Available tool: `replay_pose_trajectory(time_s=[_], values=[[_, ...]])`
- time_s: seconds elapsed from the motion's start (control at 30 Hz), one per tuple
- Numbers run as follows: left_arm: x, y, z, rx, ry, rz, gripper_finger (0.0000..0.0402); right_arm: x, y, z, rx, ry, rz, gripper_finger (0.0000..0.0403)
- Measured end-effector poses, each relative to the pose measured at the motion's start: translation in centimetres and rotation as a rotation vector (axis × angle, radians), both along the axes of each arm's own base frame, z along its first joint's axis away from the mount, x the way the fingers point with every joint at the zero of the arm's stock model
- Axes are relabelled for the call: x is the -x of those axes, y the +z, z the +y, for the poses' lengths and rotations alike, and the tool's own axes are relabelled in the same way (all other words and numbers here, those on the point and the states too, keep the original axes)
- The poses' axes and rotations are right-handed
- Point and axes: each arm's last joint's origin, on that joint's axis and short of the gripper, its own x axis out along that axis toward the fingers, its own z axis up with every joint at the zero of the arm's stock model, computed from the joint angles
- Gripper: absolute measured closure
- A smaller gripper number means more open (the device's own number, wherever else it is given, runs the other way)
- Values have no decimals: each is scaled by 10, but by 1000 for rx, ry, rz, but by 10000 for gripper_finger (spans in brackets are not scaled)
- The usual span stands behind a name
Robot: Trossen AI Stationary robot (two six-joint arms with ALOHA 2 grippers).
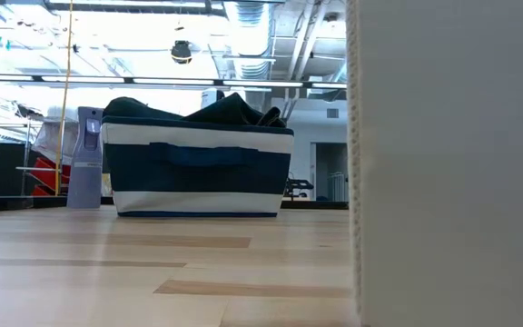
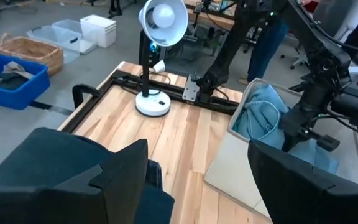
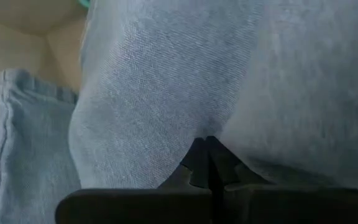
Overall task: Sort clothes
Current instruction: Put the blue pants into the white laundry organizer
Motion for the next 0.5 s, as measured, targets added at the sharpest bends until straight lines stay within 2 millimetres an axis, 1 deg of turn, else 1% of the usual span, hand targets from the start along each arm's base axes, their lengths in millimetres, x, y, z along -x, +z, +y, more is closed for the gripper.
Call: replay_pose_trajectory(time_s=[0.13,0.23,0.3,0.4,0.47,0.5], values=[[-9,-5,2,-19,5,31,130,0,-25,-3,-27,26,-27,403],[-18,-13,5,-40,83,70,130,2,-42,-5,-40,57,-44,403],[-24,-19,8,-45,135,98,130,3,-49,-6,-41,100,-63,403],[-31,-23,11,-33,176,109,130,2,-50,-5,-35,193,-101,403],[-33,-24,13,-7,189,103,130,0,-44,-5,-45,256,-142,400],[-34,-24,14,6,197,99,130,-1,-37,-5,-53,282,-164,397]])
